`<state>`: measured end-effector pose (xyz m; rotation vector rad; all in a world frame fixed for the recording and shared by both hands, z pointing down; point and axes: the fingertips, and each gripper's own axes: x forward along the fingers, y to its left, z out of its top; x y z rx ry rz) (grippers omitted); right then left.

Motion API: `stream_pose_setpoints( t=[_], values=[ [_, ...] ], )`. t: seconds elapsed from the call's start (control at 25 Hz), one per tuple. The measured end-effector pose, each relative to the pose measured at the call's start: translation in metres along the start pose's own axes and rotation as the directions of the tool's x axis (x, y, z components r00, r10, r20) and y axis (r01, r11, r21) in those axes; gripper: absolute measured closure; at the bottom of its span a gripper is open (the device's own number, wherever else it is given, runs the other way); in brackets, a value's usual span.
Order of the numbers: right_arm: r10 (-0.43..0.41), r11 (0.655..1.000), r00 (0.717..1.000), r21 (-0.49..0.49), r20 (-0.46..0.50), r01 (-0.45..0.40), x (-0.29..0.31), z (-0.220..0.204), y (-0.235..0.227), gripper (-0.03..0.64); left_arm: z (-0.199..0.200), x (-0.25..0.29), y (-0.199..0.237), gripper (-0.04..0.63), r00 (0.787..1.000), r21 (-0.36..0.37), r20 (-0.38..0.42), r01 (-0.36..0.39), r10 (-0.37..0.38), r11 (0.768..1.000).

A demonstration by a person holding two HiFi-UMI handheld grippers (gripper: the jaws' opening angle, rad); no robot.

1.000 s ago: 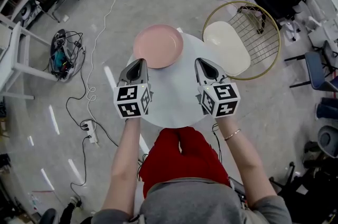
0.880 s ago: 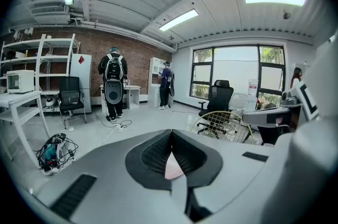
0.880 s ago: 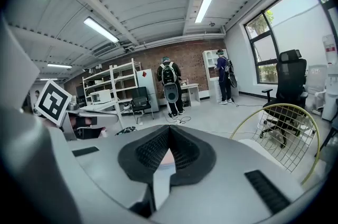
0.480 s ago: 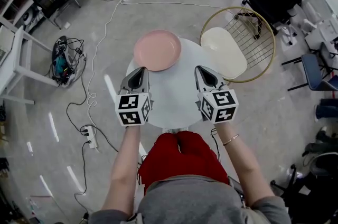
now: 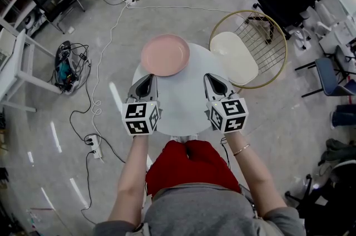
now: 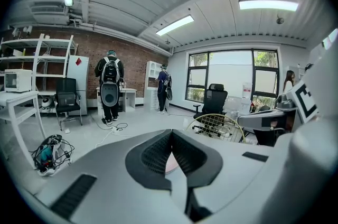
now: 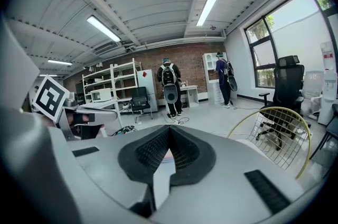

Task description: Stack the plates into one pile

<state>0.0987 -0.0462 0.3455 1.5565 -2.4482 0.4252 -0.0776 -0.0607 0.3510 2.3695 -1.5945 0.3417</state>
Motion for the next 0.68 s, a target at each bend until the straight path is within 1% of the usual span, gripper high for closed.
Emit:
stream_pose_setpoints(
  t=[0.32, 0.68],
  values=[
    [0.009, 1.0, 1.0, -0.004, 0.025, -0.009, -0.0031, 0.008, 0.0041, 0.589, 0.008, -0.0048, 0.0029, 0.58, 1.0, 0.011, 0.017, -0.004, 0.004, 1.0],
    [0.022, 1.0, 0.999, -0.002, 0.03, -0.022, -0.0038, 0.0084, 0.0084, 0.589, 0.0073, -0.0038, 0.0028, 0.58, 1.0, 0.015, 0.015, -0.001, 0.001, 1.0]
  ],
)
